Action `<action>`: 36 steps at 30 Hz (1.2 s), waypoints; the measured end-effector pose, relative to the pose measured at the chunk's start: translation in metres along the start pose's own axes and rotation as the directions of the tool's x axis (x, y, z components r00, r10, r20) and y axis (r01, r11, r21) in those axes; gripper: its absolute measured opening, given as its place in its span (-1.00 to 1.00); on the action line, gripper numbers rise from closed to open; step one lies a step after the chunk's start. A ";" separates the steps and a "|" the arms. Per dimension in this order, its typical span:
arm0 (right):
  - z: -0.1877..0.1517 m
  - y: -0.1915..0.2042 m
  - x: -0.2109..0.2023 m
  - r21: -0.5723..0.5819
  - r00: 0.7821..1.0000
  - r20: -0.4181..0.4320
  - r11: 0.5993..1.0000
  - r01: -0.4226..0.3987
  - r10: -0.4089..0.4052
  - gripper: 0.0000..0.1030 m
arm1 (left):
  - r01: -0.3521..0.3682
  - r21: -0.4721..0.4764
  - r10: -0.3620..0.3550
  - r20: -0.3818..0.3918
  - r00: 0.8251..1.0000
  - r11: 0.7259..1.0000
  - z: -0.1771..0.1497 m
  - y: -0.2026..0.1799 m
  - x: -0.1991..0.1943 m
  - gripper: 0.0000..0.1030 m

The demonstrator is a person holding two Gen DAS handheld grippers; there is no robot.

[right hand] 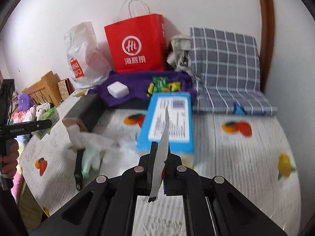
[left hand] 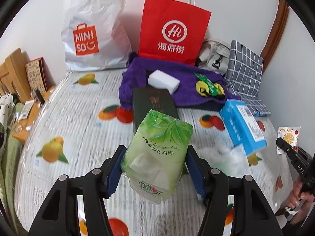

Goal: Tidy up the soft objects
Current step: 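Carry the tissue pack and snack packet in both grippers toward the purple towel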

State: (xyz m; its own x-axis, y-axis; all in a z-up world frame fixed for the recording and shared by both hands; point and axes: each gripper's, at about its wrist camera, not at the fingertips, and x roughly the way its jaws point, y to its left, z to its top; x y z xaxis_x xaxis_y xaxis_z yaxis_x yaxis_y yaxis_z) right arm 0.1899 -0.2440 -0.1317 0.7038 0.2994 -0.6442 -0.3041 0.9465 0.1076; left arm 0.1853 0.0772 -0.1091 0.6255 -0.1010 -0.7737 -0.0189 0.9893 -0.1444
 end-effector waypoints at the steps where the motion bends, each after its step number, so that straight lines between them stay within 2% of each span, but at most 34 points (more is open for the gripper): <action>1: 0.006 0.001 0.001 -0.005 1.000 0.005 1.000 0.000 0.000 -0.91 | -0.004 0.001 0.004 0.005 1.000 1.000 0.007 -0.001 0.000 0.14; 9: 0.057 0.007 0.011 -0.026 0.999 0.046 1.000 -0.004 0.005 -0.91 | -0.006 -0.011 0.006 0.044 0.999 1.000 0.051 -0.002 0.000 0.14; 18: 0.108 0.007 0.023 0.001 0.997 0.079 1.000 -0.028 0.028 -0.91 | -0.008 0.000 0.008 0.093 0.996 1.000 0.097 -0.014 -0.003 0.14; 25: 0.142 0.011 0.036 0.002 0.995 0.088 0.999 -0.047 0.047 -0.91 | -0.006 0.034 0.002 0.120 0.993 0.999 0.122 -0.030 0.000 0.14; 36: 0.182 0.012 0.066 0.002 0.994 0.098 0.999 -0.052 0.051 -0.91 | -0.003 0.010 0.002 0.115 0.993 1.000 0.157 -0.029 0.024 0.14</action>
State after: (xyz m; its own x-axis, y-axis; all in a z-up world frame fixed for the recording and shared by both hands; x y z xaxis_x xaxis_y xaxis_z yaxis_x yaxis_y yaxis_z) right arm 0.3492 -0.1907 -0.0348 0.7470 0.3578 -0.5603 -0.3388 0.9300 0.1423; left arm 0.3236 0.0622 -0.0266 0.7111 -0.0865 -0.6977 -0.0128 0.9906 -0.1359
